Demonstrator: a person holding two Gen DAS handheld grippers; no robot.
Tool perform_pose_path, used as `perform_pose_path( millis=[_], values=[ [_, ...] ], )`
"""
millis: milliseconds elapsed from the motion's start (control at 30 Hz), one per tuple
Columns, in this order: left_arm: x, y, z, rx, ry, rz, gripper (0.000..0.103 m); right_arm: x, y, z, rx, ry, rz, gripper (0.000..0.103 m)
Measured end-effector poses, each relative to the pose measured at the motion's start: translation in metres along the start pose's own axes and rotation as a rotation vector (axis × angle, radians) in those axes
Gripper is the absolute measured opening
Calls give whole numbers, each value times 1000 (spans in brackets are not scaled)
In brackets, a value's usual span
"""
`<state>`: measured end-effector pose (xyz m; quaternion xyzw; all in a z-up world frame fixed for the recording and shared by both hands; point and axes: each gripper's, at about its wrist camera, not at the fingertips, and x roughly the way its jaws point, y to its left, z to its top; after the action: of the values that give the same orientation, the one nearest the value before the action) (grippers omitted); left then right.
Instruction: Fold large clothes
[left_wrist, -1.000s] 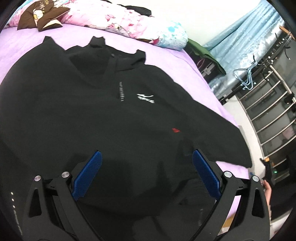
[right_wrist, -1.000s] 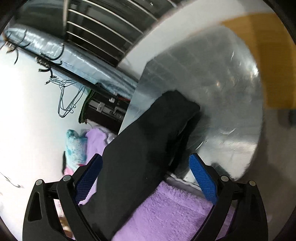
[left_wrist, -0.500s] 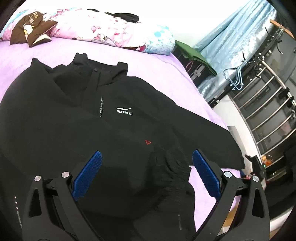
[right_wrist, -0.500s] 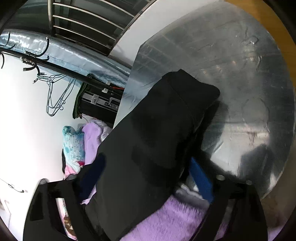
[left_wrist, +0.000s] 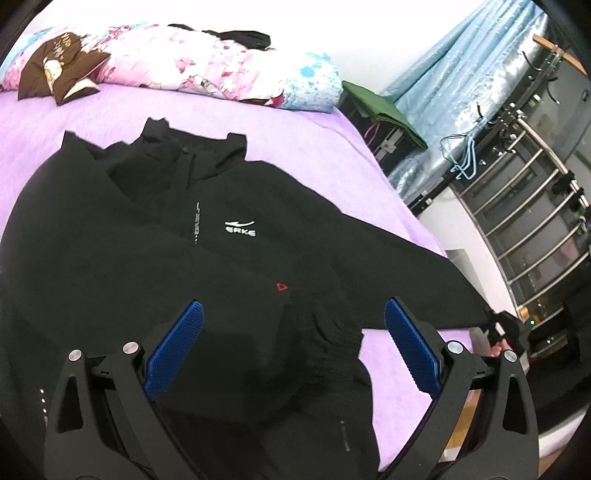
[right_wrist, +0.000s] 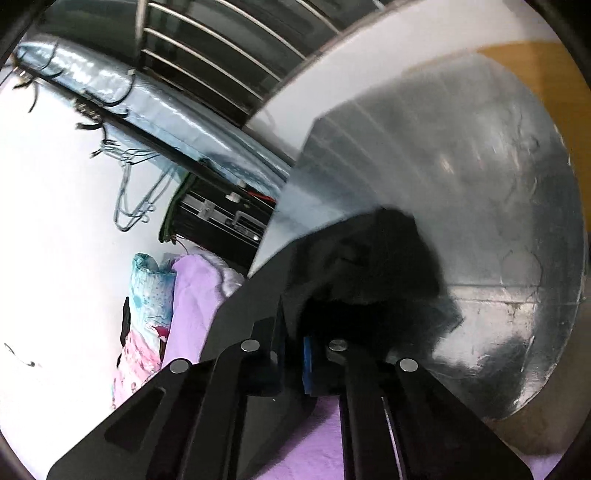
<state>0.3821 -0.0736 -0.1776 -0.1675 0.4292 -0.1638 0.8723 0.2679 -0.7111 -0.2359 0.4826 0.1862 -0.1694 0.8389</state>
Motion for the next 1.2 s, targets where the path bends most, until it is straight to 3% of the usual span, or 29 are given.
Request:
perform_pose_path(
  millis=[233, 500, 600, 933, 1200],
  values=[
    [-24, -21, 21, 23, 16, -30, 95, -20, 59, -7, -162, -83, 55, 5],
    [-62, -55, 51, 58, 19, -72, 95, -33, 157, -48, -430, -120, 185, 5],
    [-74, -68, 62, 62, 26, -102, 95, -34, 178, -64, -431, -100, 303, 5],
    [-90, -94, 89, 7, 47, -185, 95, -42, 225, -98, -489, -70, 426, 5],
    [-98, -97, 106, -20, 67, -210, 95, -46, 278, -154, -594, 6, 566, 5]
  ],
)
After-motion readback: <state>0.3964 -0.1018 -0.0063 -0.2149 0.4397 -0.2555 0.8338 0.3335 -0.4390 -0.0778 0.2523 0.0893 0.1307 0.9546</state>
